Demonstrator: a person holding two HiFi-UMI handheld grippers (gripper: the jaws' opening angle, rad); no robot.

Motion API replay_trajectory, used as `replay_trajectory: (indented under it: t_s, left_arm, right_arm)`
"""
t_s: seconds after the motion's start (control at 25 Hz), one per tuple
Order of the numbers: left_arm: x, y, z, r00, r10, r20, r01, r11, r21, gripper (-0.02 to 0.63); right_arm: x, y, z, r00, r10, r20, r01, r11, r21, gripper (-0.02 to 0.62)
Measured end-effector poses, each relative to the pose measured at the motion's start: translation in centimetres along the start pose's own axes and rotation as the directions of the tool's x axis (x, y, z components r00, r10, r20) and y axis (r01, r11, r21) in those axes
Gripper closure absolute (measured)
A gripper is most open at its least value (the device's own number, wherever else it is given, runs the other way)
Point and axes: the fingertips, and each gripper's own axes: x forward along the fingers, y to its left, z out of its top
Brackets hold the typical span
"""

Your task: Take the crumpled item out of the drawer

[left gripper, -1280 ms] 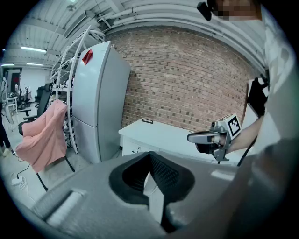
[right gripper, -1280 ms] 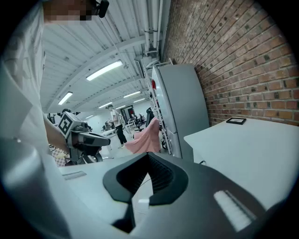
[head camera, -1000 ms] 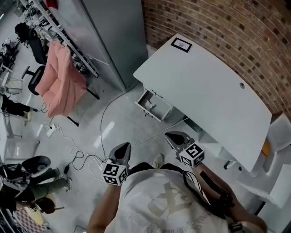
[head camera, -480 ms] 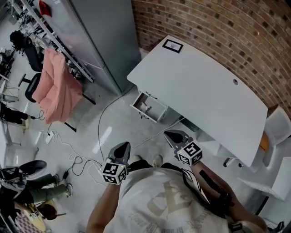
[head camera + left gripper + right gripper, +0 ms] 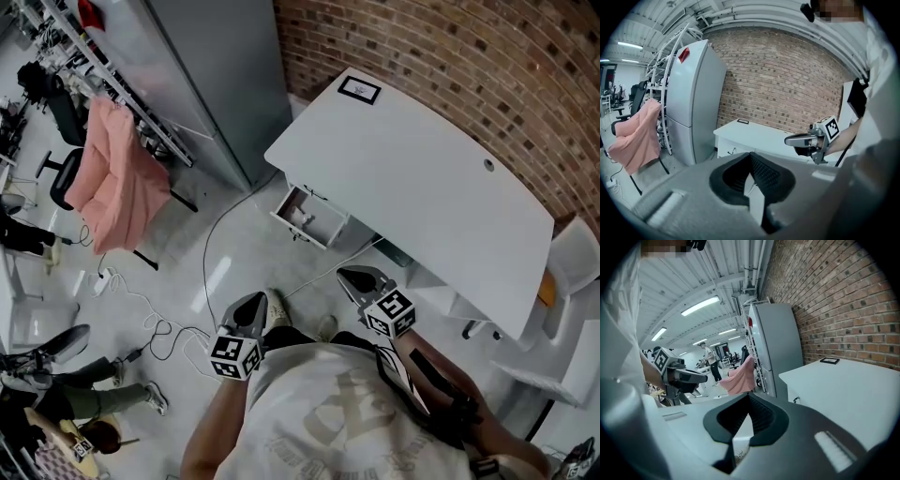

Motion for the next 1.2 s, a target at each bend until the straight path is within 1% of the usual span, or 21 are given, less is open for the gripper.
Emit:
replay_trajectory:
  t_s: [0.28, 0.56, 0.84, 1.0, 1.2]
  left_arm:
    - [2.0, 2.1, 0.4, 0.998, -0.06, -0.001, 0.06, 0.998, -0.008, 0.603]
    - [3.8, 7.0, 1.6, 0.992, -0.122, -0.017, 0.122, 0.992, -0.008, 0.603]
    - [5.3, 12.1, 3.1, 0.981, -0.193, -0.03, 0.193, 0.981, -0.004, 0.603]
    - [5.8, 14.4, 4.0, 0.971, -0.237, -0.029, 0.237, 0.971, -0.015, 0.603]
    - [6.5, 17.2, 4.8, 0.963, -0.269, -0.023, 0.268, 0.963, -0.019, 0.603]
  right_arm:
    - [2.1, -0.5, 0.5, 0.999, -0.034, -0.026, 0.035, 0.999, 0.01, 0.588]
    - [6.6, -0.6, 2.6, 0.996, -0.071, -0.044, 0.072, 0.997, 0.01, 0.589]
    - [11.2, -1.7, 5.3, 0.988, -0.15, -0.049, 0.151, 0.988, 0.017, 0.588]
    - [13.2, -2.1, 5.7, 0.978, -0.197, -0.062, 0.199, 0.98, 0.026, 0.588]
    - [14.9, -2.2, 6.1, 0.966, -0.24, -0.09, 0.241, 0.97, -0.001, 0.588]
